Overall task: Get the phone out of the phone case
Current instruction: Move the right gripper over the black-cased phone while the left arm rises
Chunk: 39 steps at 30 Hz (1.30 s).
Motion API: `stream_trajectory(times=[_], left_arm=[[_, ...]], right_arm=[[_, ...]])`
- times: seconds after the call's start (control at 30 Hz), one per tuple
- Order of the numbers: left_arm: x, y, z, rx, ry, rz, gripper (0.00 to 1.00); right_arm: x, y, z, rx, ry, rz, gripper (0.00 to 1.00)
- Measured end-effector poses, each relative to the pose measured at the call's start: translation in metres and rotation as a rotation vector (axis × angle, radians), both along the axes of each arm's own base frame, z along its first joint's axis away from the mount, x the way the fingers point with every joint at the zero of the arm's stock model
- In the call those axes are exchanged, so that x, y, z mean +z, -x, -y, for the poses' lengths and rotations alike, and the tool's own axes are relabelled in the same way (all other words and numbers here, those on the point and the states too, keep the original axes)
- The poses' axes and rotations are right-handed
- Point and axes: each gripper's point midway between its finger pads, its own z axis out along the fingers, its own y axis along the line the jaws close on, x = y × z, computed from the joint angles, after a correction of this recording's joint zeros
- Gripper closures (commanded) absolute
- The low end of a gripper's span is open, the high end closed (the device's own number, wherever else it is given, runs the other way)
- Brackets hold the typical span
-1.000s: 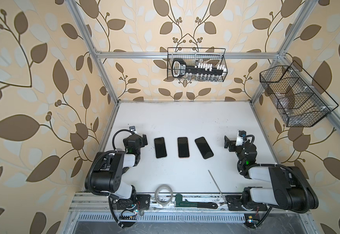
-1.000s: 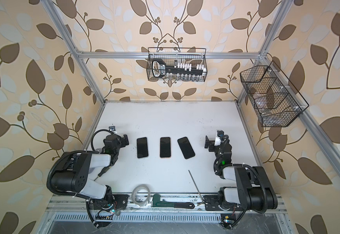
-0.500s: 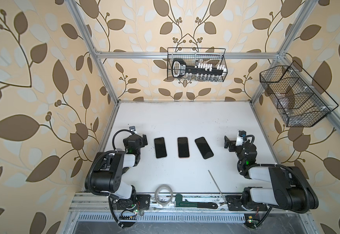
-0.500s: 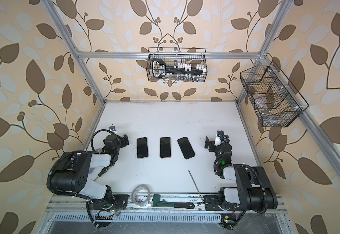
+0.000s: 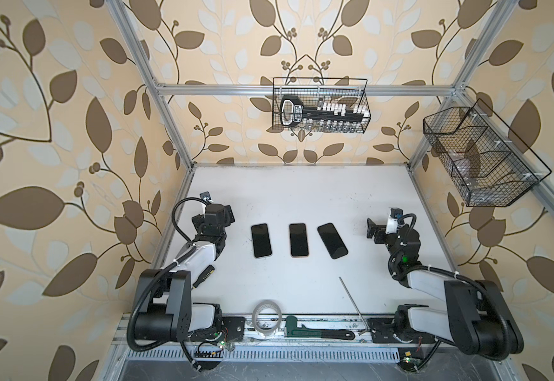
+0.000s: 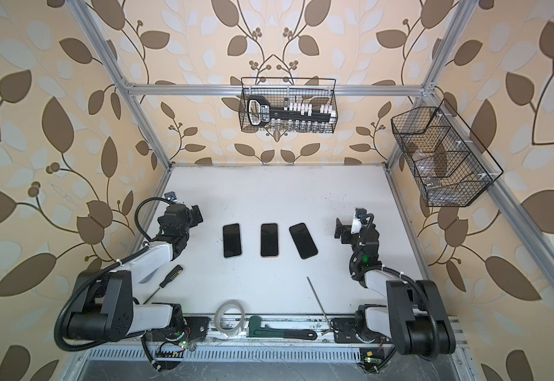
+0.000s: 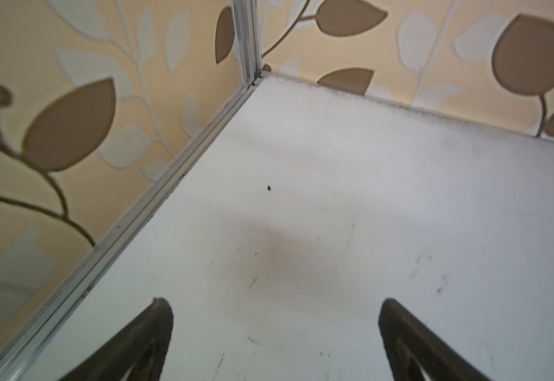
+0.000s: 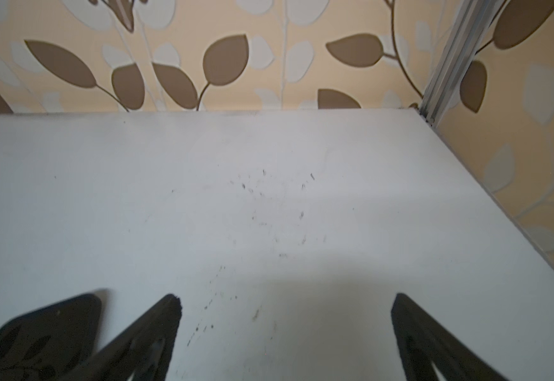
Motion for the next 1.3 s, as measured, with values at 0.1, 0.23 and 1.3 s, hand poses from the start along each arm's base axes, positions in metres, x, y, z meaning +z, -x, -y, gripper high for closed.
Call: stream_trajectory(times=[0.1,0.23,1.3], left_arm=[[0.029,0.004,0.0,0.031,0.057,-0.007,0.01],[0.07,-0.002,0.011,0.007,0.14,-0.015,0.01],[0.065,0.004,0.073,-0.197,0.444,-0.309,0.01]], right_arm=[[0.034,-0.004,-0.001,0.011,-0.067,0.045,0.0],[0.051,0.001,-0.01,0.045,-0.13,0.008,0.0],[-0.063,0.024,-0.178,0.271,0.073,-0.765,0.09]])
